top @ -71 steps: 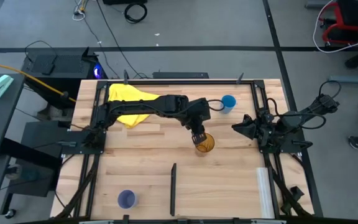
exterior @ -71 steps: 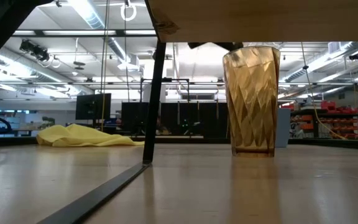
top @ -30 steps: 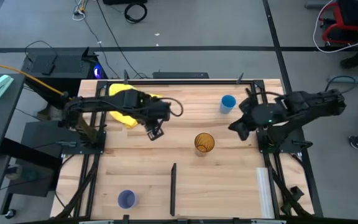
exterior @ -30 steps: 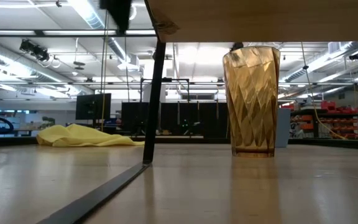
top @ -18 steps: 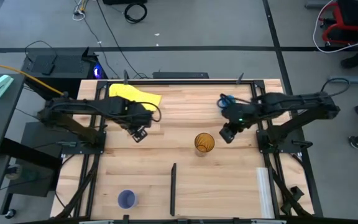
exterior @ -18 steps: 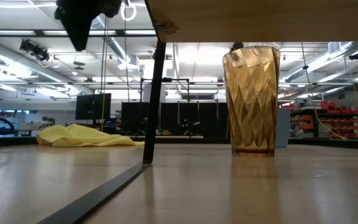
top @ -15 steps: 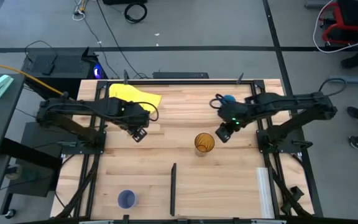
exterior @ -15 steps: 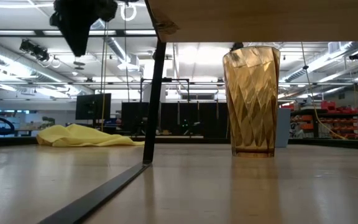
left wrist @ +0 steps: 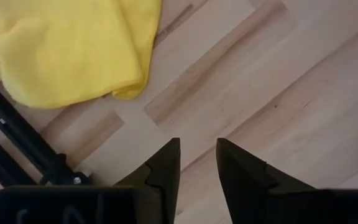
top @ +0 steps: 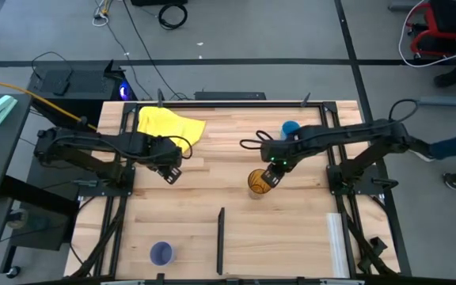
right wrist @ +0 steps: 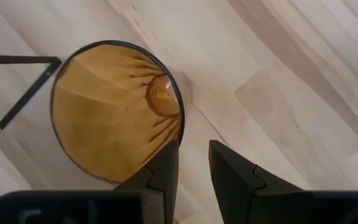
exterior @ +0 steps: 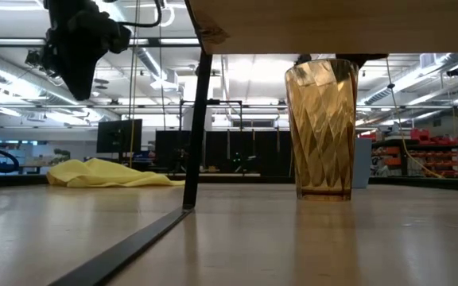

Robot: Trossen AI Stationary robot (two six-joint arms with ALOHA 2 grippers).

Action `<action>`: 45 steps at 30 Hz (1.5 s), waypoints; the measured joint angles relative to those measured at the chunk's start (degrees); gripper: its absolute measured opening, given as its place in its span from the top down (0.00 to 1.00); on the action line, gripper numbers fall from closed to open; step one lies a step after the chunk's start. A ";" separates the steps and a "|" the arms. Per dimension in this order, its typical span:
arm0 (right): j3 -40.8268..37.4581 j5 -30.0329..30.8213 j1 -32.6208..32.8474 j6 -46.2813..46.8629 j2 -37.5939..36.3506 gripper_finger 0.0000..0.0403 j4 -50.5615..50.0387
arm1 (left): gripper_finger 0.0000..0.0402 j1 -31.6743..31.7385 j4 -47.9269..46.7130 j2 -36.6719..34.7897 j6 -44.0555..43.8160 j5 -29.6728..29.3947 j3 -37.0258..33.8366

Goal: Stack small to large cups/mugs on shelf
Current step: Put the brown cup on the shelf

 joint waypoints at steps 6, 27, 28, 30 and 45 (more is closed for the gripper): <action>0.01 -0.01 0.02 -0.22 1.45 0.76 1.61 | 0.72 0.01 2.07 -0.19 1.26 -0.05 -0.03; -0.04 1.15 -0.50 -2.05 7.44 0.82 2.69 | 0.73 0.01 3.87 -0.16 1.60 -0.05 -0.03; -0.04 1.38 -0.54 -2.51 7.44 0.85 2.74 | 0.73 0.01 3.97 -0.16 1.62 -0.05 -0.03; -0.04 1.86 -0.94 -3.52 7.44 0.91 2.83 | 0.74 0.01 4.32 -0.16 1.62 -0.05 -0.03; 7.05 3.50 -1.49 -9.49 4.36 0.99 -6.19 | 0.75 0.01 6.56 -0.11 2.88 -0.10 -0.01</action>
